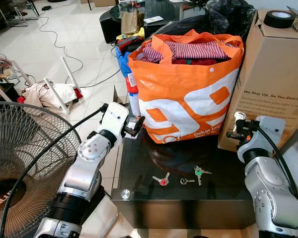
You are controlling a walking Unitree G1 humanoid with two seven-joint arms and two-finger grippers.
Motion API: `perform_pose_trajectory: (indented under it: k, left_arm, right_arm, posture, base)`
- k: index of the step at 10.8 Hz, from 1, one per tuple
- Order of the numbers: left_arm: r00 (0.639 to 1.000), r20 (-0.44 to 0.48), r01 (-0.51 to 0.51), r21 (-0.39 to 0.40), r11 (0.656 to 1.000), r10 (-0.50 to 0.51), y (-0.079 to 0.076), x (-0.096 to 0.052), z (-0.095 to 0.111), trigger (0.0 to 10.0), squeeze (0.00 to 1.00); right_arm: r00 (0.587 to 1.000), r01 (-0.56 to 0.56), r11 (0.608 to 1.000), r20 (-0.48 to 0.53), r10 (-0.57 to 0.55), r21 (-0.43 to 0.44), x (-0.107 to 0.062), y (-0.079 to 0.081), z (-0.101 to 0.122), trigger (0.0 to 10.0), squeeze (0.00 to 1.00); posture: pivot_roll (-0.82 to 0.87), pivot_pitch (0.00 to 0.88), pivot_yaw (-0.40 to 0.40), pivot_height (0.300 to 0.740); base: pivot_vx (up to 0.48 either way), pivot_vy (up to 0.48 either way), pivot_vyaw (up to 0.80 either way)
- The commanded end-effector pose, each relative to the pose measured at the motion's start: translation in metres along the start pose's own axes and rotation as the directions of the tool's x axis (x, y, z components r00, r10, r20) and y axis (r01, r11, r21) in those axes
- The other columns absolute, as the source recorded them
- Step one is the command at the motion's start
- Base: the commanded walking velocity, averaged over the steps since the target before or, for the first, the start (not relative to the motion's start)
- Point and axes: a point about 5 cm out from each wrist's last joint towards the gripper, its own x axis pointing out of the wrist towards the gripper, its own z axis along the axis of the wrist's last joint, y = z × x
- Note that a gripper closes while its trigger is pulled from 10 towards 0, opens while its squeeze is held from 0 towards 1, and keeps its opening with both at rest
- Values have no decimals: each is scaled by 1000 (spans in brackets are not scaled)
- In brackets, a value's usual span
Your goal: Hang keys on a hook
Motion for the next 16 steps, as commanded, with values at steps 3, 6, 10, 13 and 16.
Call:
perform_pose_trajectory:
  k: [3, 6, 10, 13, 16]
  left_arm:
    - [1000, -8, -20, 5, 1000, 20, 5, 0, -1, 10000, 0]
    - [1000, -12, -21, 5, 1000, 21, 4, 0, -2, 10000, 0]
    - [1000, -12, -20, 9, 1000, 21, 4, 0, -2, 10000, 0]
    - [1000, -9, -21, 7, 1000, 21, 3, 0, -1, 10000, 0]
    - [1000, -8, -17, 5, 1000, 17, 1, 1, -2, 10000, 0]
  right_arm:
    - [1000, -3, 1000, -8, 3, -11, 2, 3, 1, 10000, 0]
    - [1000, -5, 1000, -13, 5, -15, 3, 2, 1, 10000, 0]
    - [1000, -3, 1000, -14, 3, -19, 3, 2, 0, 10000, 0]
    - [1000, -3, 1000, -13, 3, -25, 4, 2, 1, 10000, 0]
    - [1000, -4, 1000, -11, 4, -31, 4, 2, 2, 10000, 0]
  posture:
    - [-243, 0, 127, 740]
    - [-240, 0, 122, 740]
    - [-242, 0, 122, 740]
    - [-243, 0, 120, 740]
    - [-249, 0, 121, 740]
  base:
    - [0, 0, 0]
    - [0, 0, 0]
    - [-254, 0, 0]
    - [-255, 0, 0]
    - [-244, 0, 0]
